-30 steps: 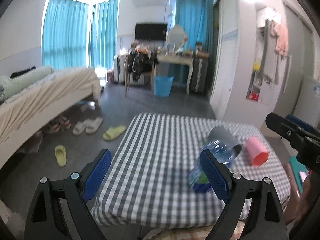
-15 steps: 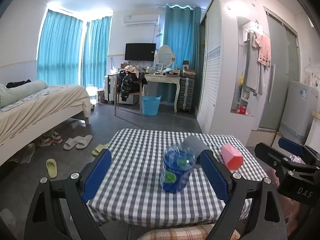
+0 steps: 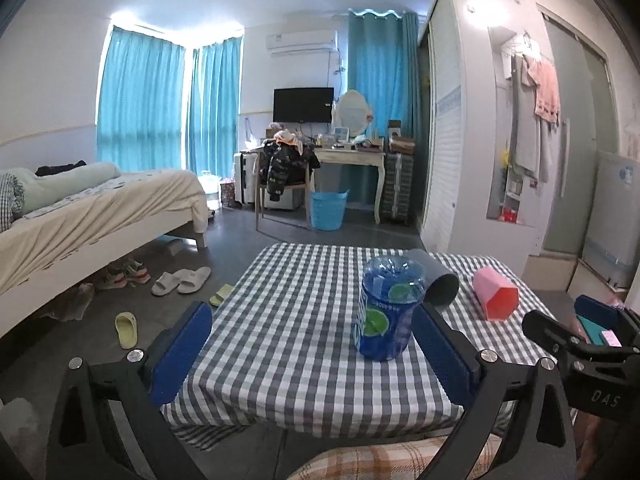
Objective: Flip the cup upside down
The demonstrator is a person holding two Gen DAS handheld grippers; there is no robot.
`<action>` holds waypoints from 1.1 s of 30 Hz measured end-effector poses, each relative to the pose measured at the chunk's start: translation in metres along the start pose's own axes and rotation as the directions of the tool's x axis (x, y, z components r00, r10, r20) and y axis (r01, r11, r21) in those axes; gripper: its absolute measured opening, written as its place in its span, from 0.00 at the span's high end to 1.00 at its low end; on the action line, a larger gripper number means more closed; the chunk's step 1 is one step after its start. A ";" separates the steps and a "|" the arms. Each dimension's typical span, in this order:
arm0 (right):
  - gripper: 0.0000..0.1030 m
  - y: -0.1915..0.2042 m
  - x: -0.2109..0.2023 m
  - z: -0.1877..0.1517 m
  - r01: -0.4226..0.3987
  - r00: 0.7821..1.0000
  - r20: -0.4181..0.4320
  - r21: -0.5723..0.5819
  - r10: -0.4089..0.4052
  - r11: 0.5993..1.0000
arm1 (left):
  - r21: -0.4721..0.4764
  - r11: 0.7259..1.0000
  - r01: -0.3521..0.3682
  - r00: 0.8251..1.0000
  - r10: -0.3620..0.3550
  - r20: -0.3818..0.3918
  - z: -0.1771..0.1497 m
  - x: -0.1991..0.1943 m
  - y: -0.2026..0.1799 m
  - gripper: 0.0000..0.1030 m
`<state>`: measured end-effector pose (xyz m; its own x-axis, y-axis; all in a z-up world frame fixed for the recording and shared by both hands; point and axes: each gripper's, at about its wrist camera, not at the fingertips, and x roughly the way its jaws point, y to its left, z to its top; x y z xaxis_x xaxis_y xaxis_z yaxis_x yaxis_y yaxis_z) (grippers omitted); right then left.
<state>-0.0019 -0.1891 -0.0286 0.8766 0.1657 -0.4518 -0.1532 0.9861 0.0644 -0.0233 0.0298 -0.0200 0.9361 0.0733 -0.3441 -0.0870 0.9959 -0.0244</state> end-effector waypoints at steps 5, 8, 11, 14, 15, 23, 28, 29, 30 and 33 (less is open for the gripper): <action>0.00 -0.003 0.003 0.000 0.017 1.000 0.000 0.008 -0.017 1.000 | 0.008 1.000 -0.002 1.000 0.002 -0.011 -0.003 0.002 0.000 0.00; 0.00 -0.004 0.002 0.001 0.034 0.999 0.004 0.010 -0.034 0.999 | 0.007 1.000 -0.009 1.000 0.009 -0.013 -0.004 0.002 -0.002 0.00; 0.00 -0.005 0.000 0.003 0.045 0.999 0.015 0.012 -0.045 0.999 | 0.007 1.000 -0.005 1.000 0.005 -0.016 -0.004 0.003 -0.001 0.00; 0.00 -0.007 0.002 0.003 0.047 0.999 0.012 0.015 -0.047 0.999 | 0.009 1.000 -0.002 1.000 0.002 -0.020 -0.004 0.003 -0.003 0.00; 0.00 -0.007 0.002 0.002 0.047 0.999 0.012 0.015 -0.047 0.999 | 0.009 1.000 0.003 1.000 -0.003 -0.023 -0.004 0.003 -0.003 0.00; 0.00 -0.007 0.005 0.001 0.055 0.998 0.008 0.009 -0.055 0.998 | 0.017 1.000 -0.007 1.000 0.008 -0.027 -0.006 0.005 -0.004 0.00; 0.00 -0.004 0.007 -0.001 0.053 0.999 0.001 0.003 -0.053 0.999 | 0.019 1.000 -0.012 0.999 0.012 -0.030 -0.008 0.007 -0.004 0.00; 0.00 -0.003 0.008 -0.002 0.052 0.999 0.000 0.002 -0.052 0.999 | 0.019 1.000 -0.010 1.000 0.011 -0.029 -0.008 0.006 -0.004 0.00; 0.00 -0.003 0.008 -0.002 0.052 0.999 -0.001 0.001 -0.052 0.999 | 0.020 1.000 -0.010 0.999 0.011 -0.030 -0.008 0.007 -0.004 0.00; 0.00 -0.003 0.008 -0.003 0.052 0.999 -0.003 0.002 -0.052 0.999 | 0.022 1.000 -0.008 1.000 0.009 -0.030 -0.010 0.007 -0.004 0.00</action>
<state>0.0040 -0.1904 -0.0348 0.8823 0.1137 -0.4568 -0.1062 0.9934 0.0422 -0.0199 0.0261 -0.0315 0.9246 0.0803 -0.3723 -0.0870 0.9962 -0.0012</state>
